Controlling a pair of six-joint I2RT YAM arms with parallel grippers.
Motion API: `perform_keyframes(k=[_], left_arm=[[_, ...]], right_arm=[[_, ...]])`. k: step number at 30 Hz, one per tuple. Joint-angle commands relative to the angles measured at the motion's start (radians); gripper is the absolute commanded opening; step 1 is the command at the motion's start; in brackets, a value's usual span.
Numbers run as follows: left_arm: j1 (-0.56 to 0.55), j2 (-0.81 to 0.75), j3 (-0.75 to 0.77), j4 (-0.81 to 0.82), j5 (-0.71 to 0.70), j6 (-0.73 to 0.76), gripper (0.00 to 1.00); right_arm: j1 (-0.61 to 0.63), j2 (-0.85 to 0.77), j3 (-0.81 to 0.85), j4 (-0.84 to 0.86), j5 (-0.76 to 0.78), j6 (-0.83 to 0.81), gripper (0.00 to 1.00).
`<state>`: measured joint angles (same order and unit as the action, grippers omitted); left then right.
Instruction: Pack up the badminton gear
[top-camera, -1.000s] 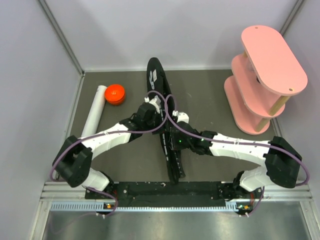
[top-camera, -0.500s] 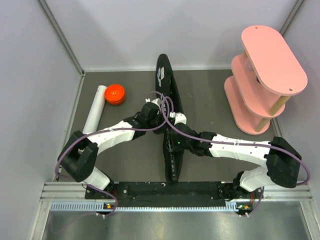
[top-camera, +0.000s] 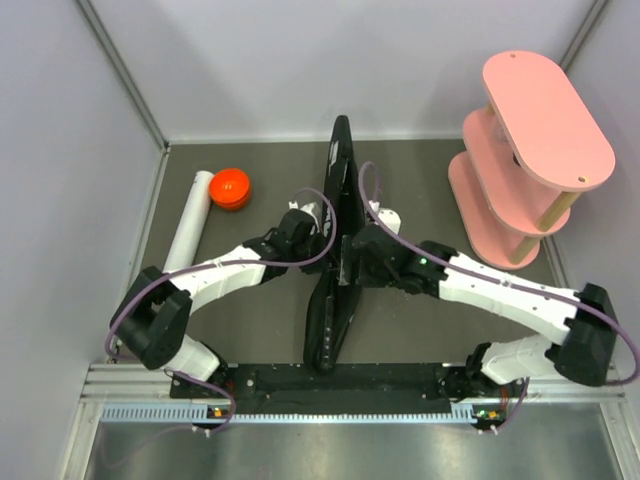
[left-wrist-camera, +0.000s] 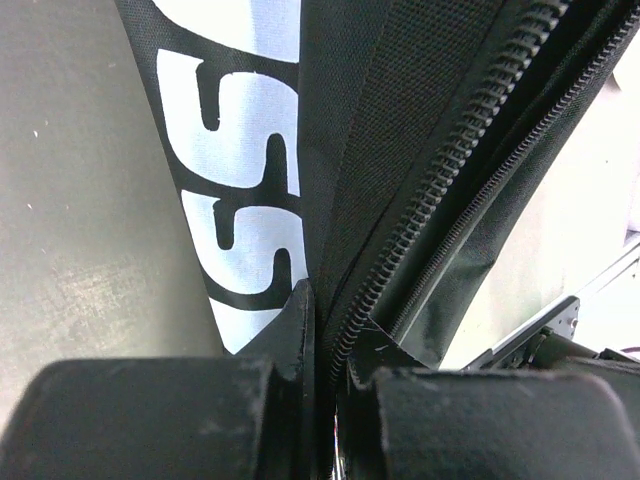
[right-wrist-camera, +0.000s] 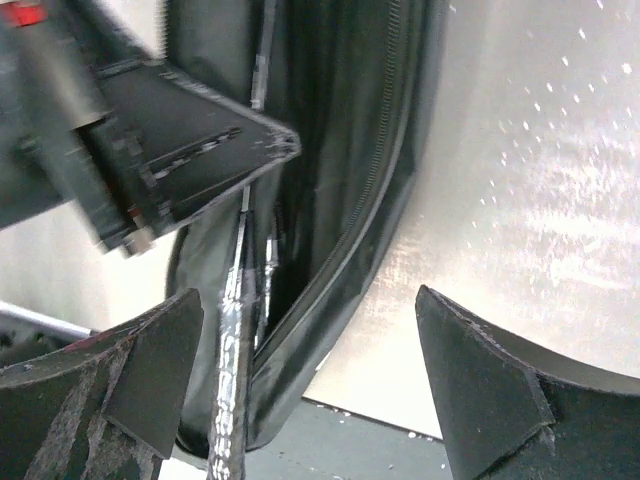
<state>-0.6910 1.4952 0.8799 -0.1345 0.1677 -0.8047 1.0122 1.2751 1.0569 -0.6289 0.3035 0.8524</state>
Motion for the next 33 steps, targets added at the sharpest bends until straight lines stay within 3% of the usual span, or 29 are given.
perform_keyframes(k=[1, 9, 18, 33], left_arm=[[-0.001, -0.067, -0.019, 0.084, -0.004, -0.059, 0.00], [-0.001, -0.121, -0.108, 0.254, 0.010, -0.143, 0.00], [-0.001, -0.125, -0.125, 0.292, -0.004, -0.148, 0.00], [-0.001, -0.107, -0.085, 0.288, -0.096, -0.091, 0.00]], right_arm=[[-0.008, 0.105, 0.084, -0.222, 0.098, 0.221, 0.84], [-0.020, 0.222, 0.080, -0.215, 0.040, 0.315, 0.78], [-0.020, 0.358, 0.106, -0.181, -0.047, 0.258, 0.75], [0.019, 0.250, -0.034, -0.172, -0.214, 0.154, 0.62]])
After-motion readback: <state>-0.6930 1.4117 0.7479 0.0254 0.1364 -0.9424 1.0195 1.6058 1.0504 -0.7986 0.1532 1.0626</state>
